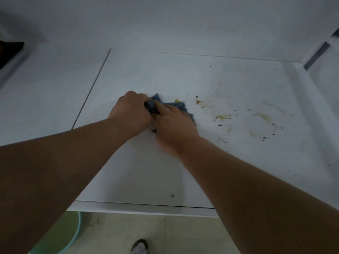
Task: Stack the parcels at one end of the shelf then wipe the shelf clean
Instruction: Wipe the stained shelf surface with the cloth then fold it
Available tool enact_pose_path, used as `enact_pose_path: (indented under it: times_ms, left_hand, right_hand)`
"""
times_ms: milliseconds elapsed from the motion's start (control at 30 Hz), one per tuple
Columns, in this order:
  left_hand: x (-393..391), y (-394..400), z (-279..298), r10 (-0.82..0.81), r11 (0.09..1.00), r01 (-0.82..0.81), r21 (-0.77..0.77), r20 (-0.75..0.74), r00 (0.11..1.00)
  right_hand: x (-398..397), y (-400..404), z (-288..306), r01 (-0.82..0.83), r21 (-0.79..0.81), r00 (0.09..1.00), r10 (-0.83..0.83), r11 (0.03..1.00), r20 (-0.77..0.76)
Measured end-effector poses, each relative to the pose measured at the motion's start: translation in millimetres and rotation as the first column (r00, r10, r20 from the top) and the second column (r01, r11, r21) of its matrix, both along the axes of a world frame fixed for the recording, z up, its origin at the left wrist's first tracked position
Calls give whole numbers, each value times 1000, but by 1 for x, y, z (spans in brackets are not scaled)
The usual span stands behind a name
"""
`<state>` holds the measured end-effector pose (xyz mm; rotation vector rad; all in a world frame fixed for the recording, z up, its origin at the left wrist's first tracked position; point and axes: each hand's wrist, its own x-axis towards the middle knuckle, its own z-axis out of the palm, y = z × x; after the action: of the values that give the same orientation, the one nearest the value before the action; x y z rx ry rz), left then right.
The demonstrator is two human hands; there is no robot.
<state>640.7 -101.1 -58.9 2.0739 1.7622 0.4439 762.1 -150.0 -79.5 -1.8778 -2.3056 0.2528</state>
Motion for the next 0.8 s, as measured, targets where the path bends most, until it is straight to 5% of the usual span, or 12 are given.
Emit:
enact_pose_path:
  times_ms: [267,433,567,800]
  left_hand:
    - [7,21,-6,-29,999,29,-17,43,999]
    - [11,25,-10,-62,998,62,7,16,998]
    - [9,34,-5,-103,992,105,75,-30,994]
    - [18,53,-1,-67,992,68,106,-6,998]
  right_hand:
    - [63,16,9,443,-96,896,-437,891,83]
    - [4,1,1,253,5,967,-253,968,37]
    - [8,35,-1,116,-69,993,-116,991,1]
    - [66,64,-2,414,-104,910,-414,904,15]
